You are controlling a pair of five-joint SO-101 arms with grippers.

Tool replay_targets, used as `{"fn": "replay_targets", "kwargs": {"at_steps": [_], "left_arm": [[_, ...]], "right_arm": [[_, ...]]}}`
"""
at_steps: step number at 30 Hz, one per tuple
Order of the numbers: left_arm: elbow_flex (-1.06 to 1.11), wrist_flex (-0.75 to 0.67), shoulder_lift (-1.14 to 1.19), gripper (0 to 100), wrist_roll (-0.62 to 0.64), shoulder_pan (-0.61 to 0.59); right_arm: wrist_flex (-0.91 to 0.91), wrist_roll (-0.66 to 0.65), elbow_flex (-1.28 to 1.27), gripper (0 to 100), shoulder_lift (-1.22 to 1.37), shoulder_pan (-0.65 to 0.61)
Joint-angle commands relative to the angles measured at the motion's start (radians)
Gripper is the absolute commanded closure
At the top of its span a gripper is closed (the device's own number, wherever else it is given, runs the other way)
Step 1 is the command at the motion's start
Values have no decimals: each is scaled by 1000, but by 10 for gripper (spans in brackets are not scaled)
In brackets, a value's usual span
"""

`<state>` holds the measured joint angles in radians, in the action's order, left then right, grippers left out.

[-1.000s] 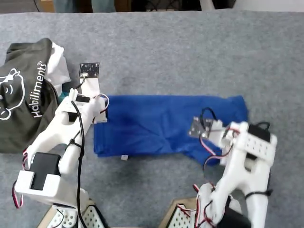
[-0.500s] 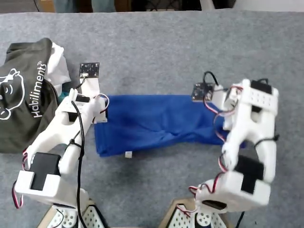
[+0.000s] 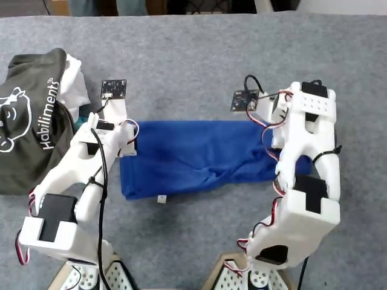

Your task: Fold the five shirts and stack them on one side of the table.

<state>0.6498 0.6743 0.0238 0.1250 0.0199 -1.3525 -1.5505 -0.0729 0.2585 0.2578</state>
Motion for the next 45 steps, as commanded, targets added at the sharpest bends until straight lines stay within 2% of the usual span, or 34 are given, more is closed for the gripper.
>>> {"fn": "replay_targets", "kwargs": {"at_steps": [1, 4, 7, 9, 12, 14, 18, 23, 26, 33, 37, 45], "left_arm": [[-31, 12, -2, 971, 2, -7], [-30, 12, -3, 971, 2, -7], [-27, 12, -6, 971, 2, -7], [-25, 12, -6, 971, 2, -8], [-25, 12, -6, 971, 2, -8], [-25, 12, -6, 971, 2, -8], [-25, 12, -8, 971, 2, -8], [-24, 14, -8, 971, 3, -8], [-19, 14, -8, 971, 2, -8], [-19, 14, -8, 971, 2, -8], [-19, 14, -8, 971, 2, -8], [-19, 14, -8, 971, 2, -8]], "right_arm": [[3, 25, 58, 732, -7, -15], [-17, 44, 54, 737, -33, -11], [-55, 121, 58, 778, -102, -8], [-60, 195, 54, 841, -165, -5], [-61, 275, 41, 992, -272, 34], [-103, 273, 2, 960, -341, 68], [-207, 130, -186, 982, -452, 92], [20, 146, -489, 980, -513, 89], [98, 152, -562, 980, -493, 89], [252, 285, -513, 980, -377, 6], [270, 377, -404, 982, -315, -34], [353, 606, -180, 983, -226, -31]]}}
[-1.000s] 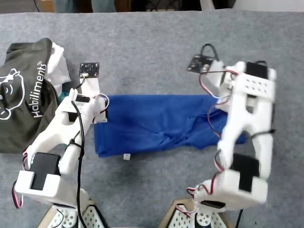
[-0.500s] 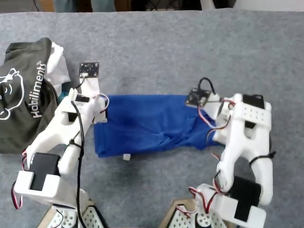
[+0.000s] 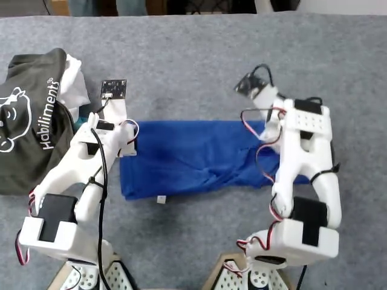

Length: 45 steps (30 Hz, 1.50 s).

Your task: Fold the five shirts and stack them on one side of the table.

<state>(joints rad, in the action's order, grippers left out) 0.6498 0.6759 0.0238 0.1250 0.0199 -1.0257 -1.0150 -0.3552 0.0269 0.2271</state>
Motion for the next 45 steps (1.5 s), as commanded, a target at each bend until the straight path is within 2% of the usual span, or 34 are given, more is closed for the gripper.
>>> {"fn": "replay_targets", "kwargs": {"at_steps": [1, 3, 7, 9, 14, 16, 20, 31, 36, 45], "left_arm": [[-19, 12, -8, 971, 2, -8], [-19, 12, -8, 971, 2, -8], [-19, 12, -8, 971, 2, -10], [-19, 12, -8, 971, 2, -10], [-21, 26, -8, 971, 0, -10], [-21, 28, -8, 971, 0, -10], [-24, 31, -8, 971, 0, -10], [-27, 31, -6, 971, 0, -10], [-28, 31, -6, 971, 0, -10], [-28, 31, -6, 971, 0, -10]], "right_arm": [[9, 86, 122, 983, 8, 11], [-100, 77, 177, 982, 4, 25], [-457, -97, 255, 983, -21, 46], [-568, -146, 255, 983, -36, 63], [-631, -203, 225, 982, -41, 109], [-628, -276, 165, 980, -41, 107], [-511, -299, 33, 980, -41, 86], [89, -292, -148, 983, -41, 80], [239, -107, -130, 983, -48, 51], [226, 192, -53, 983, -51, 8]]}}
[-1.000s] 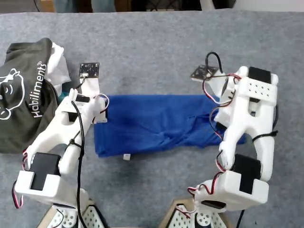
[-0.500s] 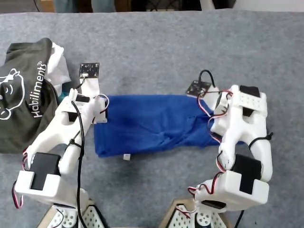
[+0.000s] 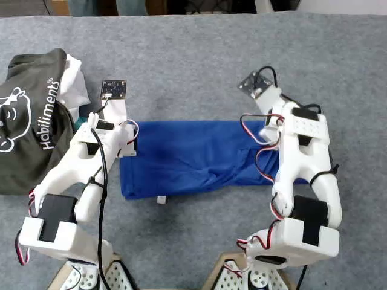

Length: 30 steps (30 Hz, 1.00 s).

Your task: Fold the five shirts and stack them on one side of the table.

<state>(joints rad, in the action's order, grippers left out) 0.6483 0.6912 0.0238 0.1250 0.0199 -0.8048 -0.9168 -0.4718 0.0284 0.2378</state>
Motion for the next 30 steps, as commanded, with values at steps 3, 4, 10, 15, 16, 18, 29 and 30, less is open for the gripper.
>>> {"fn": "replay_targets", "kwargs": {"at_steps": [3, 4, 10, 15, 16, 18, 29, 30], "left_arm": [[-27, 15, -6, 971, 0, -10], [-27, 15, -6, 971, 0, -10], [-25, 15, -6, 971, 0, -10], [-21, 11, -8, 971, 3, -10], [-21, 11, -8, 971, 2, -10], [-21, 11, -8, 971, 2, -10], [-21, 11, -8, 971, 2, -10], [-21, 11, -8, 971, 2, -10]], "right_arm": [[-170, 100, 139, 983, -67, 41], [-265, 75, 171, 983, -79, 52], [-697, -175, 189, 983, -131, 61], [-660, -281, 93, 983, -117, 40], [-621, -287, 62, 983, -105, 21], [-532, -284, 8, 983, -73, -12], [-258, -43, 87, 983, 62, -144], [-239, -23, 105, 983, 71, -152]]}}
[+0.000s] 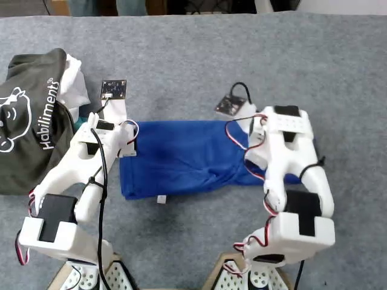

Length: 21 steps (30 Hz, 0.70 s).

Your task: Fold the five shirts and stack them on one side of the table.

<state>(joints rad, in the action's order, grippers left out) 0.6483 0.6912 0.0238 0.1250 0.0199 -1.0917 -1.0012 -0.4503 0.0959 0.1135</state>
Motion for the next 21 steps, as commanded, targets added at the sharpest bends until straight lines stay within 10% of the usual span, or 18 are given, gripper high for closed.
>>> {"fn": "replay_targets", "kwargs": {"at_steps": [1, 12, 21], "left_arm": [[-21, 11, -8, 971, 2, -10], [-19, 11, -8, 971, 0, -10], [-19, 11, -8, 971, 8, -38]], "right_arm": [[69, 81, 99, 983, 15, -34], [0, 261, 268, 984, 10, 11], [-611, -192, 213, 984, -104, 18]]}}
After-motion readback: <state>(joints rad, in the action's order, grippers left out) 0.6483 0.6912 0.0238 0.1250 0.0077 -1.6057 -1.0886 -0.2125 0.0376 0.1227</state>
